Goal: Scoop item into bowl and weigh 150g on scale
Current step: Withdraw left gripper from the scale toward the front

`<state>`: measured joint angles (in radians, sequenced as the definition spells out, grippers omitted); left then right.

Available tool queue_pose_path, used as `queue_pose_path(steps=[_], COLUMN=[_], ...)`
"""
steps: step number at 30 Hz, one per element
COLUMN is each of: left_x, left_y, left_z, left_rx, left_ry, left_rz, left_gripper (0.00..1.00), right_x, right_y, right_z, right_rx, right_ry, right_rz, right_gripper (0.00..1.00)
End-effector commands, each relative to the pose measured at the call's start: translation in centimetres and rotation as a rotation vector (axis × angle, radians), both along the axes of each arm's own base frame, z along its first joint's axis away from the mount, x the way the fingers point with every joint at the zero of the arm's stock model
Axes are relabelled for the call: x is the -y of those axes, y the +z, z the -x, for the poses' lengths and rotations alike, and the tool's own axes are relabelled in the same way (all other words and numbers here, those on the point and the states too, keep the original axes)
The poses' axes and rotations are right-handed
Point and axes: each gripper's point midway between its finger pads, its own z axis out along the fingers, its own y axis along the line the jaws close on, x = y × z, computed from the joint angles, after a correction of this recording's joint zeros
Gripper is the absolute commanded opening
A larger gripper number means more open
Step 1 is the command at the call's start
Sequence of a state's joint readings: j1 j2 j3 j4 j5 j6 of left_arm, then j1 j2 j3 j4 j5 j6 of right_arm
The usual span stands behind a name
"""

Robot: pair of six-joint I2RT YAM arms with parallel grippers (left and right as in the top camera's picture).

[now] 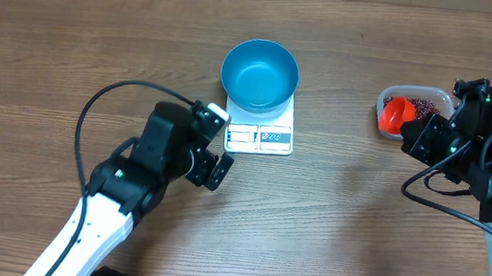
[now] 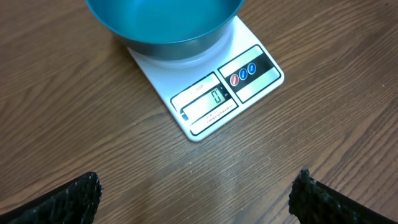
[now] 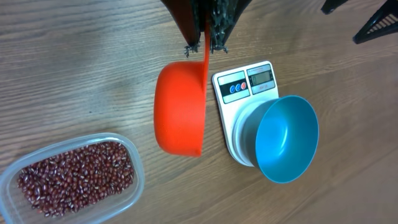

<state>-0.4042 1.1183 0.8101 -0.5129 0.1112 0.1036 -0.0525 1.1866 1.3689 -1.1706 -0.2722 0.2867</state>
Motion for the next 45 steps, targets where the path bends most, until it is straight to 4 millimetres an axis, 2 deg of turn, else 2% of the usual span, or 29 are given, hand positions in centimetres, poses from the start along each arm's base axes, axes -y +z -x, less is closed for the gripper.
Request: queue_pose_path(steps=[1,6,11,22,29,35,45], left_x=[-0.7,-1.8,-2.3,-1.3,-0.2,0.1,-0.1], left_y=[0.8,-0.1,-1.4,-2.2,-3.8,-3.1,-3.8], left_z=[1.2,3.8,4.8,3.4,2.9,2.0,2.5], left_rx=[0.053,0.093,0.128,0.138,0.083,0.125,0.091], left_ry=[0.024,0.034,0.023,0.008,-0.026,-0.024,-0.023], left_rz=[0.026,0.055,0.059,0.079,0.090,0.105,0.091], left_gripper=[0.99,1.00,1.00,1.00,1.00,0.99,1.00], right_x=[0.3,0.3,0.3,0.3,0.3,0.3,0.3], right_y=[1.1,1.1,1.1,1.2,1.3,1.4,1.3], right_z=[-0.3,-0.3,-0.3,-0.4,-0.4,-0.6,-0.5], right_rx=[0.034,0.035,0.035,0.040,0.043,0.050,0.045], right_ry=[-0.005,-0.005,-0.006,-0.005,-0.005,-0.005,-0.005], right_rz=[0.015,0.015,0.015,0.015,0.015,0.016,0.015], right_gripper=[0.04,0.04,0.04,0.04,0.04,0.04,0.04])
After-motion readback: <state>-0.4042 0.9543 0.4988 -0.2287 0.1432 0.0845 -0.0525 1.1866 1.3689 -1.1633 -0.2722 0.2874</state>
